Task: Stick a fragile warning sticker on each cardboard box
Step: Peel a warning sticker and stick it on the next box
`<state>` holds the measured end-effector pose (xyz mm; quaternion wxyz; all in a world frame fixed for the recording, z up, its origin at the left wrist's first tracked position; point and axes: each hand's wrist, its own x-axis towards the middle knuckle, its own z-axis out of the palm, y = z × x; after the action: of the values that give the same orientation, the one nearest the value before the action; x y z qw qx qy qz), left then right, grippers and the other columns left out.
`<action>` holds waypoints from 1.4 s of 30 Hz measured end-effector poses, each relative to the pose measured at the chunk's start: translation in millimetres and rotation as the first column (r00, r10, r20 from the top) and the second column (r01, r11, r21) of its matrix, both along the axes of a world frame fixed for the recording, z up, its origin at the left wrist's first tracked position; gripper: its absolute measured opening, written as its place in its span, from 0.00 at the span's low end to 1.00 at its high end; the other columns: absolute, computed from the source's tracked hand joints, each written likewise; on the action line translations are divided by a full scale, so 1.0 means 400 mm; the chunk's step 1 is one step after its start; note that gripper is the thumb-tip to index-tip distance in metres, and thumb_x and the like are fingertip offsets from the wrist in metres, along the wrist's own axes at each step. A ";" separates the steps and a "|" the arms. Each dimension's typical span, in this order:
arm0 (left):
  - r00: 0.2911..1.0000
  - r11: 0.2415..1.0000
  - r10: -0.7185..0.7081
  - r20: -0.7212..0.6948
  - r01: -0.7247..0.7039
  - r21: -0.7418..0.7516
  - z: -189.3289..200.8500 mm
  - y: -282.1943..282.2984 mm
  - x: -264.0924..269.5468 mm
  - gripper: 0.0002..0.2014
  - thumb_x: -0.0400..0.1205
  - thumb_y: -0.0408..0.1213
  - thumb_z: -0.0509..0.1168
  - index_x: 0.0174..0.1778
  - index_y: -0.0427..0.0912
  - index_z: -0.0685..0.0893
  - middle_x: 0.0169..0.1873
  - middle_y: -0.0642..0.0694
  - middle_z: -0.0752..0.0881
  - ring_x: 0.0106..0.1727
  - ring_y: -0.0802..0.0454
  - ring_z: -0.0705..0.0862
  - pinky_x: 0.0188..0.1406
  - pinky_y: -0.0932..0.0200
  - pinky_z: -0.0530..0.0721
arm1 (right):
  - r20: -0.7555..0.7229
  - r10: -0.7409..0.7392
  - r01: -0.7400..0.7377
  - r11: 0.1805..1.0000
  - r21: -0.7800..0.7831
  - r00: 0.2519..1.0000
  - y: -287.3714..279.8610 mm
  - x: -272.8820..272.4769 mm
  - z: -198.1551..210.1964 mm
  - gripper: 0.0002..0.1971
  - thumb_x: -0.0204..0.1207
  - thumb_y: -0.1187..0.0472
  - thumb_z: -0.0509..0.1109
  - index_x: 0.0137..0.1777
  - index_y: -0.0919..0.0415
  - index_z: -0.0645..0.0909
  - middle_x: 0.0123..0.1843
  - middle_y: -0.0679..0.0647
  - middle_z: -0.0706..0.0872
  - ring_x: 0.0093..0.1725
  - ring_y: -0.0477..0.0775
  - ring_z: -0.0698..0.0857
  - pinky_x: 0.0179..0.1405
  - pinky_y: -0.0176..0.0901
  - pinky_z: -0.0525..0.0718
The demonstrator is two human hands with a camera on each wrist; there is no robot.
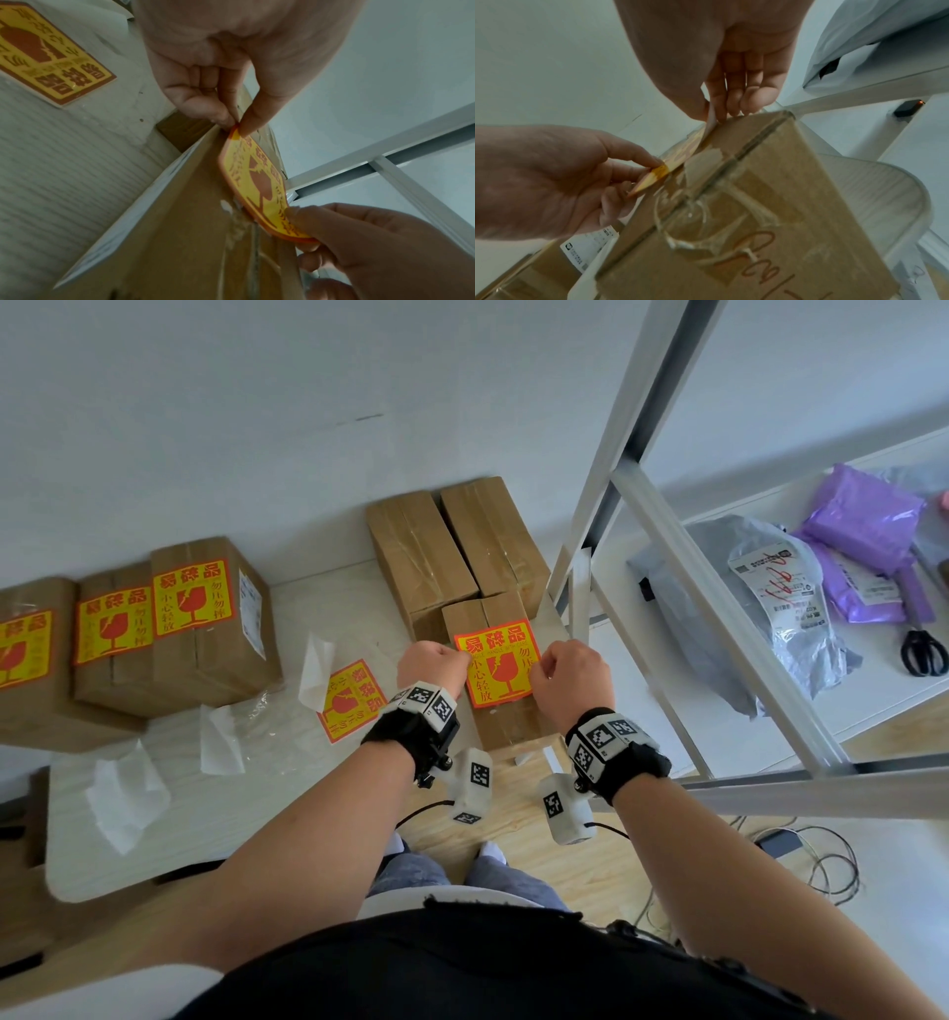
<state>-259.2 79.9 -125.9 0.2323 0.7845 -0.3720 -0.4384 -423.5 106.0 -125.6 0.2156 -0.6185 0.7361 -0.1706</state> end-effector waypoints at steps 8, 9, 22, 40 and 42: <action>0.872 0.948 -0.281 0.401 0.317 -0.023 0.007 -0.006 -0.002 0.12 0.77 0.53 0.74 0.42 0.48 0.86 0.39 0.49 0.88 0.44 0.47 0.87 0.41 0.56 0.85 | -0.278 0.099 -0.090 0.995 0.047 0.955 -0.005 0.006 0.009 0.12 0.83 0.54 0.57 0.41 0.57 0.75 0.38 0.50 0.81 0.36 0.53 0.78 0.33 0.43 0.76; 0.835 0.934 -0.308 0.457 0.356 -0.021 0.007 -0.003 -0.003 0.12 0.78 0.54 0.72 0.42 0.49 0.84 0.39 0.49 0.87 0.44 0.47 0.86 0.40 0.55 0.84 | -0.290 0.102 -0.090 0.994 0.055 0.952 -0.004 0.007 0.009 0.12 0.84 0.53 0.57 0.42 0.57 0.74 0.38 0.50 0.81 0.36 0.53 0.78 0.33 0.43 0.76; 0.791 0.920 -0.373 0.485 0.384 0.082 -0.043 0.029 0.023 0.37 0.80 0.67 0.58 0.75 0.42 0.67 0.59 0.39 0.86 0.56 0.37 0.86 0.43 0.48 0.78 | -0.376 0.021 0.039 0.988 0.152 0.926 0.013 0.025 -0.002 0.26 0.79 0.30 0.54 0.50 0.56 0.72 0.38 0.52 0.82 0.38 0.56 0.82 0.37 0.48 0.82; 0.857 0.856 -0.475 0.200 0.503 -0.122 -0.087 0.068 0.003 0.39 0.87 0.59 0.50 0.84 0.58 0.30 0.68 0.35 0.82 0.49 0.39 0.87 0.37 0.55 0.80 | 0.139 -0.137 0.095 0.958 0.272 0.981 0.033 -0.002 -0.047 0.31 0.87 0.39 0.47 0.41 0.61 0.82 0.37 0.57 0.83 0.43 0.60 0.83 0.45 0.50 0.82; 0.870 0.867 -0.468 0.155 0.486 -0.112 -0.087 0.068 0.012 0.42 0.85 0.61 0.53 0.83 0.58 0.29 0.69 0.35 0.81 0.53 0.38 0.87 0.46 0.51 0.83 | 0.172 -0.130 0.089 0.970 0.226 0.976 0.033 0.004 -0.041 0.31 0.85 0.39 0.51 0.38 0.62 0.84 0.35 0.57 0.84 0.40 0.59 0.83 0.41 0.50 0.82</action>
<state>-254.5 107.0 -160.6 0.1507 0.6739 -0.5995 -0.4047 -422.0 119.1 -142.1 0.3398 -0.5309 0.7601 -0.1577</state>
